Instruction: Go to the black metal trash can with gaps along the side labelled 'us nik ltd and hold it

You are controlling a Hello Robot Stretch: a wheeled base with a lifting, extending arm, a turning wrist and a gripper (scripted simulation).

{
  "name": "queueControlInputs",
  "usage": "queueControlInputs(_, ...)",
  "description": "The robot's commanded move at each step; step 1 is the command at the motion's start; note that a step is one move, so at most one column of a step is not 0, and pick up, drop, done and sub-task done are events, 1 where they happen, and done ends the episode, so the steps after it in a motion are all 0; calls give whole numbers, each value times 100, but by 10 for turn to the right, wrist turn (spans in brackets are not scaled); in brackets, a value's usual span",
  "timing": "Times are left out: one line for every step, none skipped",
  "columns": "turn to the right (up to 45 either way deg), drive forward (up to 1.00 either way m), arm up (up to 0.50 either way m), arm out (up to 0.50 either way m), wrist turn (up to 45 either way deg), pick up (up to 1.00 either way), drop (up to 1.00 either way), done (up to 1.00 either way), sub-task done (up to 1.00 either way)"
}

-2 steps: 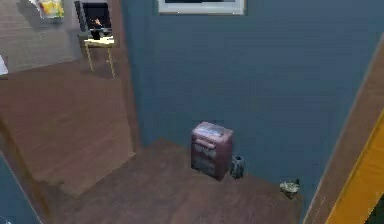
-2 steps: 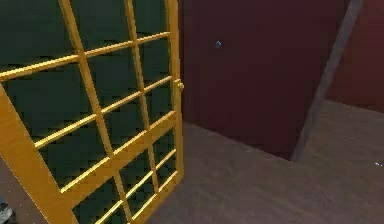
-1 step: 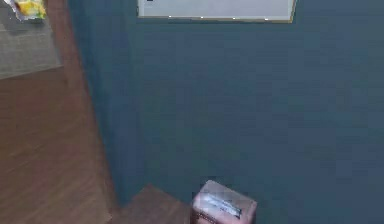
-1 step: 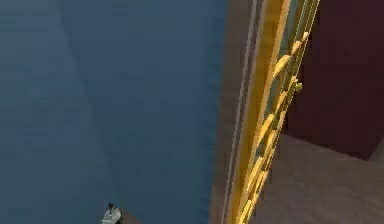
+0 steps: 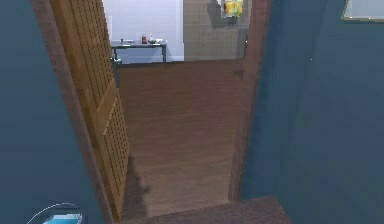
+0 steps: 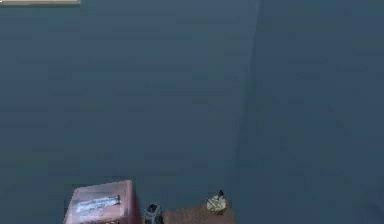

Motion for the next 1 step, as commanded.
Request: queueControlInputs(-120,0,0,0,0,0,0,0,0)
